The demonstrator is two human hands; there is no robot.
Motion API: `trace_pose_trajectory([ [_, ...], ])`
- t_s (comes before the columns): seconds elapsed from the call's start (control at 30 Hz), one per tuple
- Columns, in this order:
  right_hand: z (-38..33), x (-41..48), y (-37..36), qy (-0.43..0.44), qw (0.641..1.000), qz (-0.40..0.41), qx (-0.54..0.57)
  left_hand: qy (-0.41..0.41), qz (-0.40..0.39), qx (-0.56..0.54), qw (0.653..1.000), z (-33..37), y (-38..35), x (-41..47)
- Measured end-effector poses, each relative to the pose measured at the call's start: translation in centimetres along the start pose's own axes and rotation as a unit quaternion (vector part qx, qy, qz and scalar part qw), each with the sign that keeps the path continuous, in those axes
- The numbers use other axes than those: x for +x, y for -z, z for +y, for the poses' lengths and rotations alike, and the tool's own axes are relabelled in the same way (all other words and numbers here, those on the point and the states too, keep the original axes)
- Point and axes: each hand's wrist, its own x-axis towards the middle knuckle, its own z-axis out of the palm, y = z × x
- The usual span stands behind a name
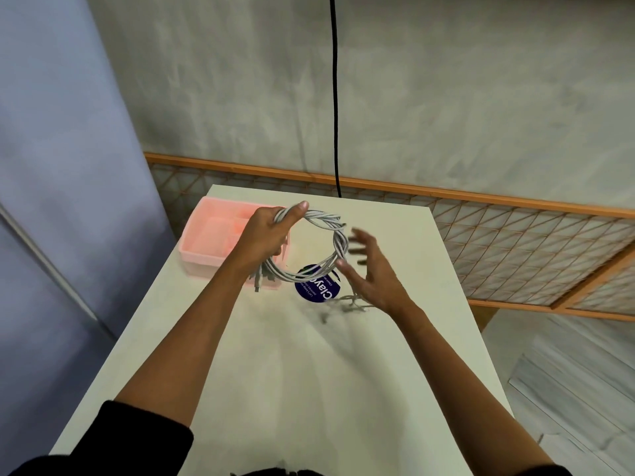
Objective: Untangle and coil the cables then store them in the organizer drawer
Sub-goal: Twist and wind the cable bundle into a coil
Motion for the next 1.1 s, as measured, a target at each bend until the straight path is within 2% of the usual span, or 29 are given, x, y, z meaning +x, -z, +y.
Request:
trace_pose_trajectory([
  [0.1,-2.4,1.7,-0.9,0.108,0.986,0.123,-0.019,-0.010,-0.013,0.022,1.000,0.6,-0.9,-0.2],
  [0.17,-3.2,2.9,-1.2,0.159,0.970,0.162,-0.090,-0.004,-0.020,0.006,1.000,0.9,-1.1,-0.4],
  [0.23,-3.2,3.5,-1.2,0.180,0.962,0.171,-0.111,0.008,-0.024,-0.020,0.999,0.9,-0.8,-0.5],
  [0.33,-3.1,3.9,-0.9,0.150,0.981,0.123,-0.015,0.010,-0.043,-0.029,0.999,1.1,0.1,-0.7],
  [0.4,-3.5,4.0,-0.5,0.083,0.983,0.058,0.151,0.003,-0.061,-0.038,0.997,1.1,0.8,-0.7],
  [0.47,-3.8,4.1,-0.3,0.025,0.956,-0.005,0.293,-0.001,-0.067,-0.044,0.997,1.0,1.4,-0.8],
  [0.6,-4.3,4.0,-0.4,-0.069,0.890,-0.113,0.436,-0.010,-0.050,-0.042,0.998,0.4,1.6,-0.9],
  [0.67,-4.4,4.1,-0.2,-0.110,0.873,-0.163,0.447,-0.015,-0.032,-0.032,0.999,0.1,1.5,-0.9],
  [0.73,-4.7,4.0,-0.1,-0.127,0.877,-0.190,0.422,-0.016,-0.014,-0.027,0.999,-0.2,1.4,-0.9],
  [0.93,-5.8,3.0,-1.8,-0.156,0.907,-0.147,0.361,-0.025,0.044,0.014,0.999,-0.8,0.8,-1.0],
  [1.0,-6.1,2.7,-1.7,-0.151,0.915,-0.179,0.330,-0.033,0.036,0.024,0.998,-0.7,0.6,-1.1],
  [1.1,-5.8,2.4,-1.0,-0.091,0.929,-0.224,0.281,-0.036,0.027,0.005,0.999,-0.6,0.7,-1.1],
])
